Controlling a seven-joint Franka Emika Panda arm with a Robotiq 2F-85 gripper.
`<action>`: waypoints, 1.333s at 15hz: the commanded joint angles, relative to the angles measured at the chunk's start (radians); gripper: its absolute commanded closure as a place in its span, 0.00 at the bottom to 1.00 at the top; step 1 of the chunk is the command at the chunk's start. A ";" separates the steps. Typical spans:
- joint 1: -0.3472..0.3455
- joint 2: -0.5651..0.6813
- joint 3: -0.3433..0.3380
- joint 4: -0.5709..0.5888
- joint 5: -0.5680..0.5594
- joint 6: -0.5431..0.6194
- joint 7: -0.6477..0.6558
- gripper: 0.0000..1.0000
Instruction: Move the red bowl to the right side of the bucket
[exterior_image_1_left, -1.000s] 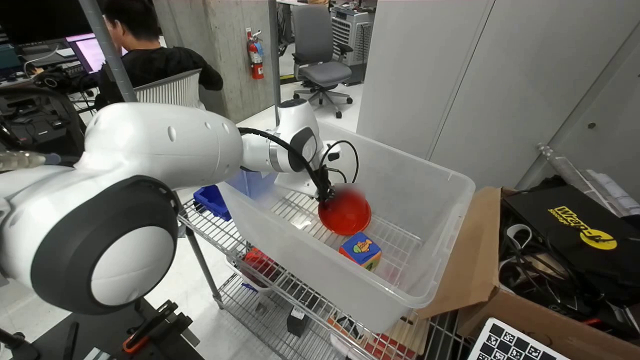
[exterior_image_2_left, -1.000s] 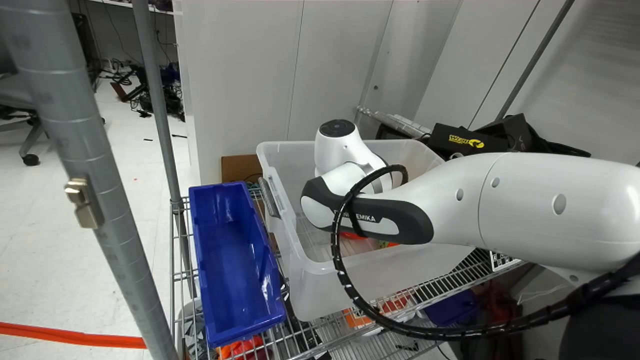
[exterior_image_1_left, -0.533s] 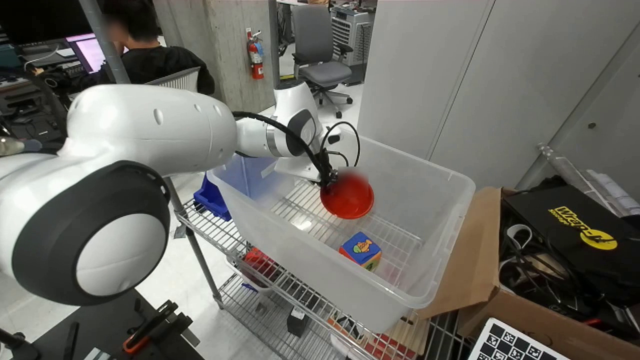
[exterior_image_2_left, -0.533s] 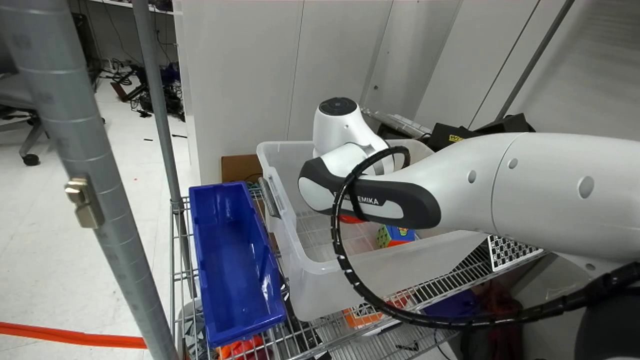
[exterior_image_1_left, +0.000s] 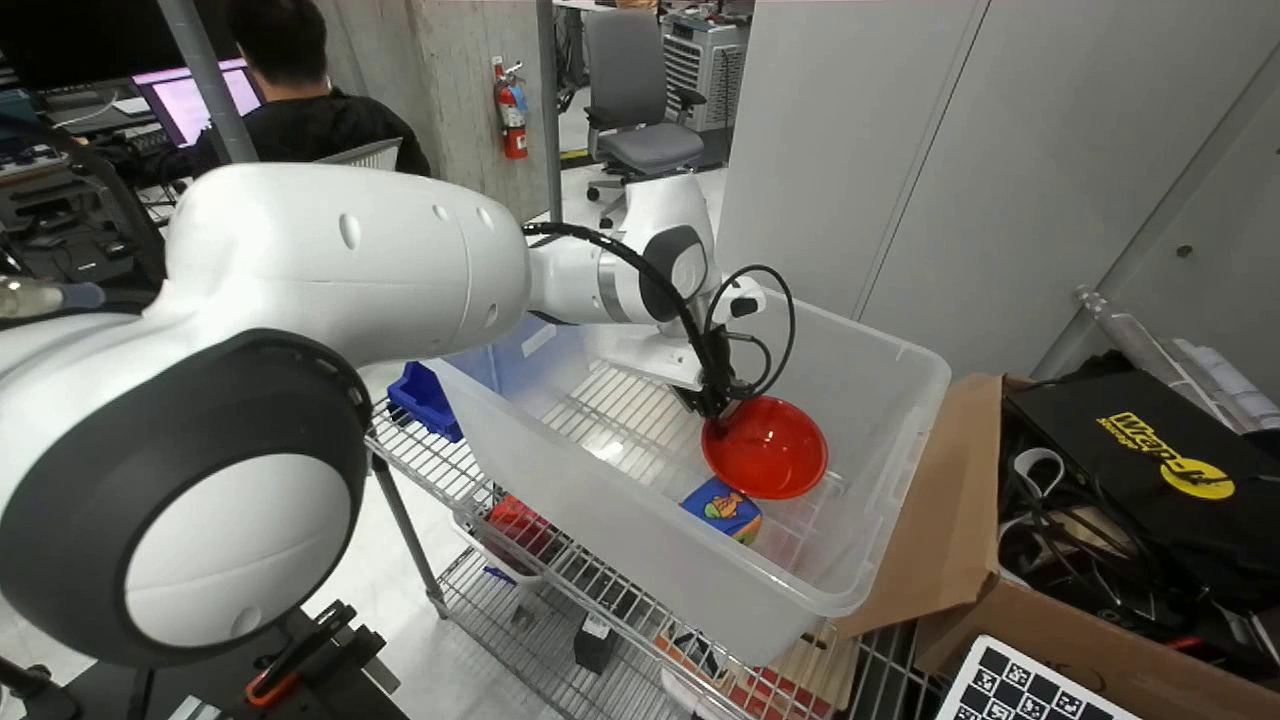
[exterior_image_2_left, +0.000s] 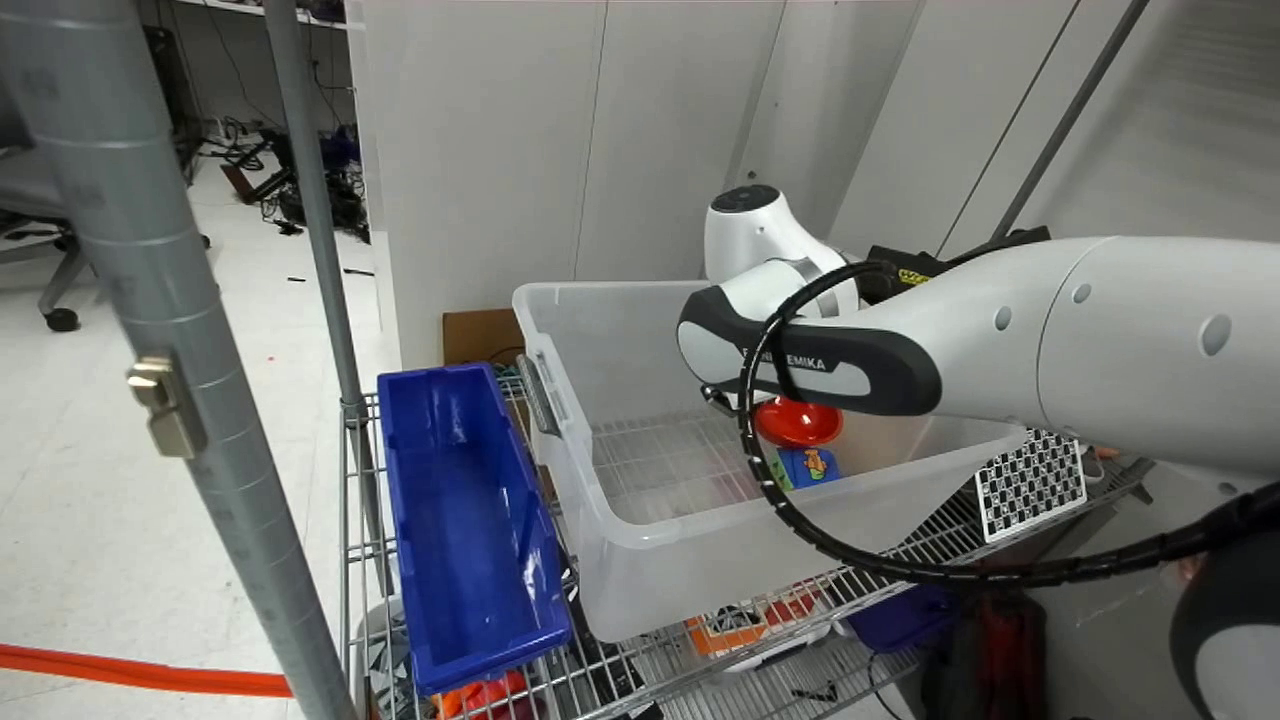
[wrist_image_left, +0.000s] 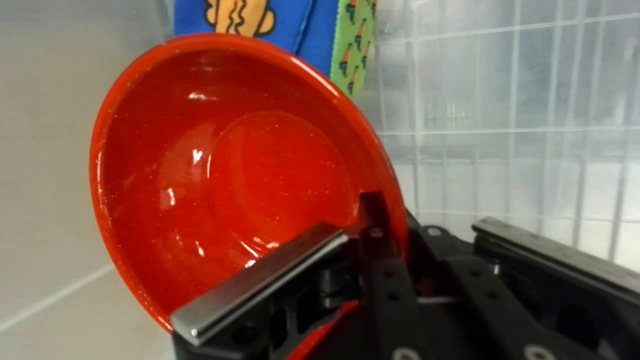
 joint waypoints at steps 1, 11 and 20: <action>-0.034 0.036 -0.004 0.063 -0.019 -0.014 0.033 0.99; -0.101 0.237 0.025 0.305 0.030 0.089 0.113 0.99; -0.100 0.275 0.042 0.334 0.077 0.176 0.213 0.56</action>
